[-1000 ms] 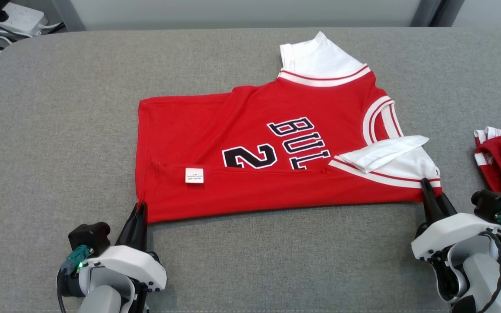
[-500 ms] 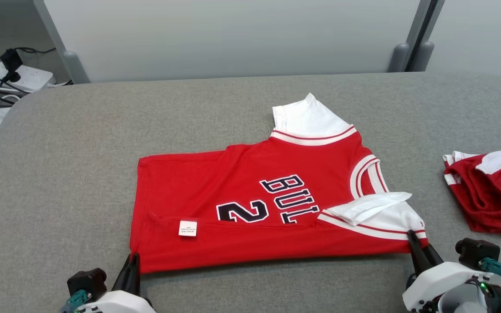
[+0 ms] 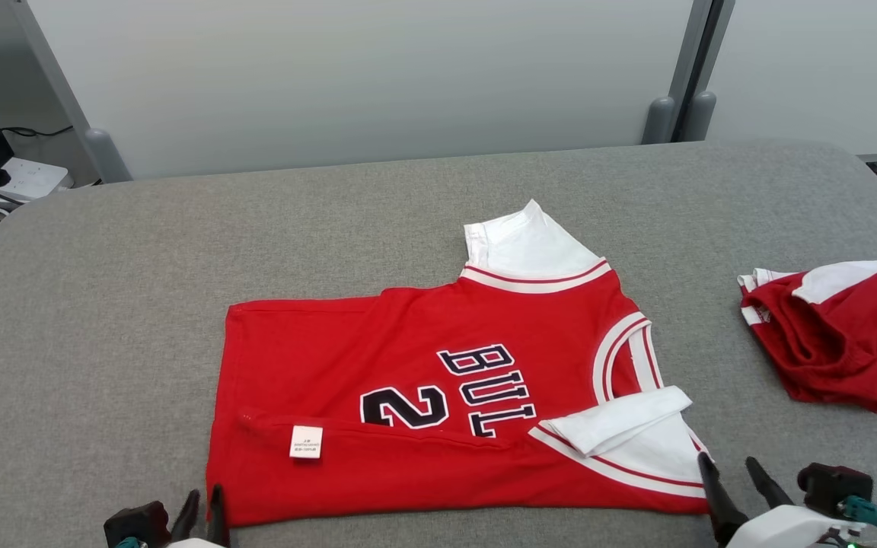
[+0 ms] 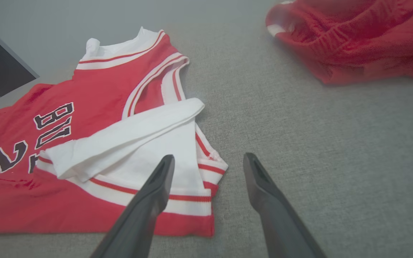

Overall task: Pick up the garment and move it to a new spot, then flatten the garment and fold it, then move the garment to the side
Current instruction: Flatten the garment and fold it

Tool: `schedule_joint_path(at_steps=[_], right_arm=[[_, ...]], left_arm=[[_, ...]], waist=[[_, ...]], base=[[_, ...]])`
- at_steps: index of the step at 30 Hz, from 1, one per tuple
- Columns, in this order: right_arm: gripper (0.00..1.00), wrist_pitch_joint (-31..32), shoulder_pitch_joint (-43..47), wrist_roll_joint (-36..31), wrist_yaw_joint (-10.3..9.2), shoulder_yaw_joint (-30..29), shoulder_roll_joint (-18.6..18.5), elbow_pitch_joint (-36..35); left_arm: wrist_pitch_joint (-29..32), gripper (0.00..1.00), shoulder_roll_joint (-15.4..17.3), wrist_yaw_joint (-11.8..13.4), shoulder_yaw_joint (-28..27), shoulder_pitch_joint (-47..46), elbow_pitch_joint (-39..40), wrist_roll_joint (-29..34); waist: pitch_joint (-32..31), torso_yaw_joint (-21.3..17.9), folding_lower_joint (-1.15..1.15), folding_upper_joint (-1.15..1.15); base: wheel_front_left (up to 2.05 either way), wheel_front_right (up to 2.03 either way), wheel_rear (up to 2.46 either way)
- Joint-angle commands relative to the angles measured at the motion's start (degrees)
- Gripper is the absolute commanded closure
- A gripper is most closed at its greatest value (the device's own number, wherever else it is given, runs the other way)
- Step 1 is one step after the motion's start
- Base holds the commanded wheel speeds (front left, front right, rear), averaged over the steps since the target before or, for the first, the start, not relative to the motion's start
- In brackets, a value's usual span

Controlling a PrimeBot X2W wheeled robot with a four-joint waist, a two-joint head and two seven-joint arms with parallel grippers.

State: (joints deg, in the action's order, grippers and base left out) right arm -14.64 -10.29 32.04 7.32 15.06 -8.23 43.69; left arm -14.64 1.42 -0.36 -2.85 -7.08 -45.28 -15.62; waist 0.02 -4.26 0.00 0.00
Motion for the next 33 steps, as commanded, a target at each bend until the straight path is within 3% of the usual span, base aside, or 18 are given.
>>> schedule_joint_path(at_steps=[1, 10, 15, 24, 33], right_arm=[[0.00, -0.36, -1.84, -0.73, 0.17, -0.14, -1.57, -1.00], [0.00, -0.36, -4.41, -6.04, 0.17, -5.77, -1.84, -6.72], [0.00, -0.36, -11.58, -10.16, 0.17, -5.59, -0.75, -10.10], [0.00, -0.36, -22.79, -10.58, 0.17, -1.51, 1.28, -10.24], [0.00, -0.36, -25.76, -9.64, 0.17, 1.00, 2.43, -11.83]], left_arm=[[-0.36, 0.00, 1.45, 1.07, -2.07, -1.00, 1.21, 1.18], [-0.36, 0.00, 1.45, 1.35, -2.53, -2.22, 7.03, 4.38], [-0.36, 0.00, 3.02, -1.55, -1.30, -8.93, 8.43, 7.47], [-0.36, 0.00, 8.95, -6.29, 4.57, -27.86, -1.18, 10.32], [-0.22, 0.00, 12.93, -7.10, 10.86, -39.81, -11.53, 7.19]], waist=[[0.07, 0.29, 0.00, 0.00], [1.02, 1.13, 0.00, 0.00], [4.88, 1.29, 0.00, 0.00], [14.48, 0.85, 0.00, 0.00], [21.85, -1.08, 0.00, 0.00]], base=[[0.00, 0.00, 0.00], [0.00, 0.00, 0.00], [0.00, 0.00, 0.00], [0.00, 0.00, 0.00], [0.00, 0.00, 0.00]])
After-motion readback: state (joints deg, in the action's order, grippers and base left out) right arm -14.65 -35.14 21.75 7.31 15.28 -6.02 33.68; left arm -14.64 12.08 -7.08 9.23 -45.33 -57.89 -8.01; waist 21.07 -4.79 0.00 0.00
